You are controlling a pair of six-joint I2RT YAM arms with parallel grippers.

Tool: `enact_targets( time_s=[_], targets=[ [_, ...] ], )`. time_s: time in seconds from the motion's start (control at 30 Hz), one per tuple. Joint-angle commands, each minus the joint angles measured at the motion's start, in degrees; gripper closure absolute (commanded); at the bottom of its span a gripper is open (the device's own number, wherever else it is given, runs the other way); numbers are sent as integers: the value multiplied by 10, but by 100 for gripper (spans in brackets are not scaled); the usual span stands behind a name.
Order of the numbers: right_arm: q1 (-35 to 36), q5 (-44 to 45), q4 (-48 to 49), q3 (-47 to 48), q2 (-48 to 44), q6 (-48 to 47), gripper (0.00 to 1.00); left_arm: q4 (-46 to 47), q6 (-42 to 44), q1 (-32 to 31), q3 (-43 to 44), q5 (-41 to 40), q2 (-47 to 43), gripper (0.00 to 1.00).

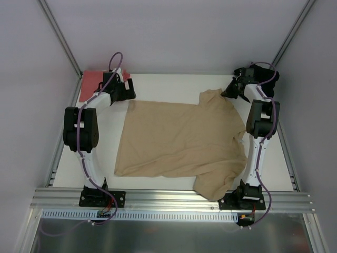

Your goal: Fold and stack the t-shirts

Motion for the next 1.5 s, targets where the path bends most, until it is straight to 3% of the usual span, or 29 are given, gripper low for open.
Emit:
enact_targets(
  time_s=[0.0, 0.07, 0.2, 0.7, 1.0, 1.07, 1.1, 1.2, 1.47],
  targets=[
    [-6, -9, 1, -5, -53, -2, 100, -65, -10, 12, 74, 107, 42, 6],
    [-6, -8, 1, -7, -55, -3, 100, -68, -38, 25, 86, 157, 59, 7],
    [-7, -7, 0, -6, -55, -4, 100, -84, -51, 29, 107, 183, 79, 8],
    [-8, -10, 6, -15, -55, 1, 100, -152, -53, 35, 152, 176, 125, 10],
    [-8, -11, 6, -12, -55, 3, 100, -217, -59, 35, 232, 174, 180, 12],
    [-8, -10, 5, -12, -55, 1, 100, -220, -59, 35, 237, 187, 184, 19],
    [-8, -10, 5, -12, -55, 1, 99, -220, -58, 36, 239, 193, 187, 39],
    [-8, -9, 4, -12, -55, 1, 100, -223, -61, 35, 241, 201, 192, 77],
    [-8, -9, 2, -15, -58, -1, 100, -225, -62, 35, 241, 200, 194, 100]
  ],
)
